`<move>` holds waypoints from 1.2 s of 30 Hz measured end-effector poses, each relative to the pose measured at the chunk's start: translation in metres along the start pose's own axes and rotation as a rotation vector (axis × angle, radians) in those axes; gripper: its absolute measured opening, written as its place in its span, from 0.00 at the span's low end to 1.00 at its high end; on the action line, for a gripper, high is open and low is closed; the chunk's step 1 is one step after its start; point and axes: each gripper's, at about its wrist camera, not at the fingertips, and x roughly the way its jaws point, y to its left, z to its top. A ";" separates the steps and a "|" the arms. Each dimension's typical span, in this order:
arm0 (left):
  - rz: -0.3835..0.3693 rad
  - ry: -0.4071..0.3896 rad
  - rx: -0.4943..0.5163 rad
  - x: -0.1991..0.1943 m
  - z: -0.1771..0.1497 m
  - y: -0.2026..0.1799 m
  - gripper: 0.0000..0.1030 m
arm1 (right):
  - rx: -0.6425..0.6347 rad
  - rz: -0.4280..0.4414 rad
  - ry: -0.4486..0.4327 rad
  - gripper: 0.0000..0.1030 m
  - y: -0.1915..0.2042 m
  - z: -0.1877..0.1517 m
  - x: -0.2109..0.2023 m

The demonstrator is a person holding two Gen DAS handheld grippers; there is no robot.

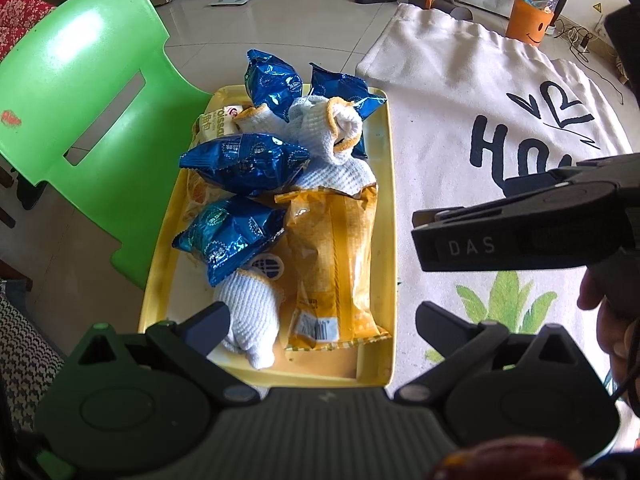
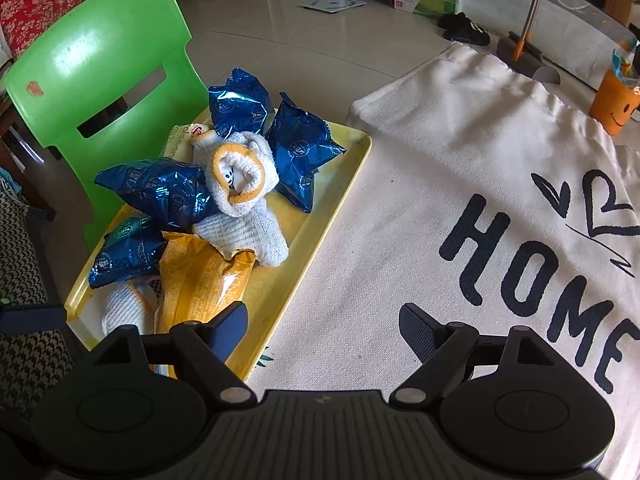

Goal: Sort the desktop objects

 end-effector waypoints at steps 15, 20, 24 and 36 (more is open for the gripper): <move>-0.002 0.020 0.020 0.006 -0.002 -0.007 0.99 | -0.043 0.001 0.050 0.81 -0.006 -0.004 0.010; -0.001 0.021 0.017 0.007 -0.002 -0.008 0.99 | -0.048 -0.002 0.051 0.81 -0.004 -0.004 0.011; -0.002 0.019 0.016 0.007 -0.002 -0.007 0.99 | -0.044 -0.002 0.048 0.81 -0.004 -0.004 0.011; -0.001 0.028 0.000 0.010 -0.002 -0.006 0.99 | -0.047 0.019 0.040 0.81 0.003 -0.003 0.010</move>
